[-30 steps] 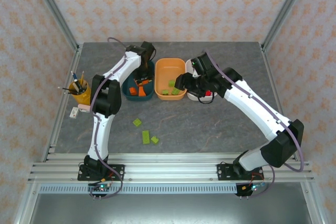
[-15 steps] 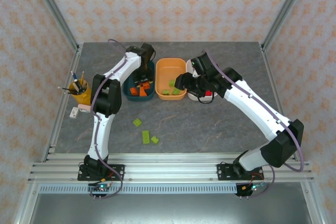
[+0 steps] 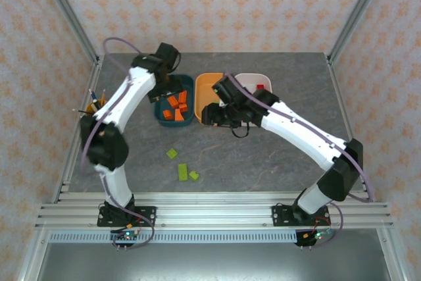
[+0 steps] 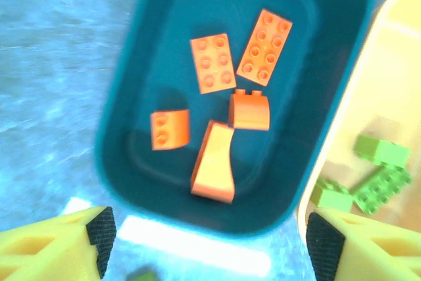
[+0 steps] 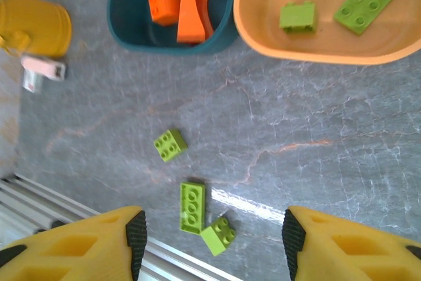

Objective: Sort the legos into containers by color

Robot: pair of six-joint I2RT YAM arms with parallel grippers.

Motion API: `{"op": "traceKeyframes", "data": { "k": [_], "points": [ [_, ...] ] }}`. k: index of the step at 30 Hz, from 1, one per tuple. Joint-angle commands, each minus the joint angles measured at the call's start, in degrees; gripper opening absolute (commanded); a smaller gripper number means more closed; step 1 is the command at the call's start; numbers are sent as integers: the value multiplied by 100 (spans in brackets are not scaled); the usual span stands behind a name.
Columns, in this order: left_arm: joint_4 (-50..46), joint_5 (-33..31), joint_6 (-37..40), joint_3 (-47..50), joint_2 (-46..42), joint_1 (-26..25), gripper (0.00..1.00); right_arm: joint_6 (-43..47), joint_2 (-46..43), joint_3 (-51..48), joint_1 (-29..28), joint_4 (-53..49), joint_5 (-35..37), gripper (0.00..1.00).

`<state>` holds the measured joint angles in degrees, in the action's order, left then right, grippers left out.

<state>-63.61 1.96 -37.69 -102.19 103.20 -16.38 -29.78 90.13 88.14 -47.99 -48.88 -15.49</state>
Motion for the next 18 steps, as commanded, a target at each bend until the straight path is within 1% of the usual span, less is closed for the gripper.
{"op": "traceKeyframes", "data": {
  "k": [1, 5, 9, 12, 15, 18],
  "points": [
    [-3, -586, -223, 913, -1147, 21, 81, 502, 297, 194, -396, -212, 417, 60],
    [-76, -809, -547, 2178, -2711, 21, 87, 930, 809, 372, -926, -172, 567, 62],
    [-574, -1108, -858, 3280, -4405, 21, 88, 1313, 1609, 916, -1406, -360, 775, 64],
    [-1079, -1271, -1092, 3833, -5577, 21, 88, 1448, 2303, 1455, -1634, -554, 905, 64],
    [-1552, -1335, -1311, 4137, -6562, 21, 90, 1467, 2996, 2101, -1712, -894, 1102, 67],
    [-1878, -1305, -1412, 4192, -7228, 21, 90, 1444, 3525, 2574, -1713, -1109, 1197, 69]
  ]
}}
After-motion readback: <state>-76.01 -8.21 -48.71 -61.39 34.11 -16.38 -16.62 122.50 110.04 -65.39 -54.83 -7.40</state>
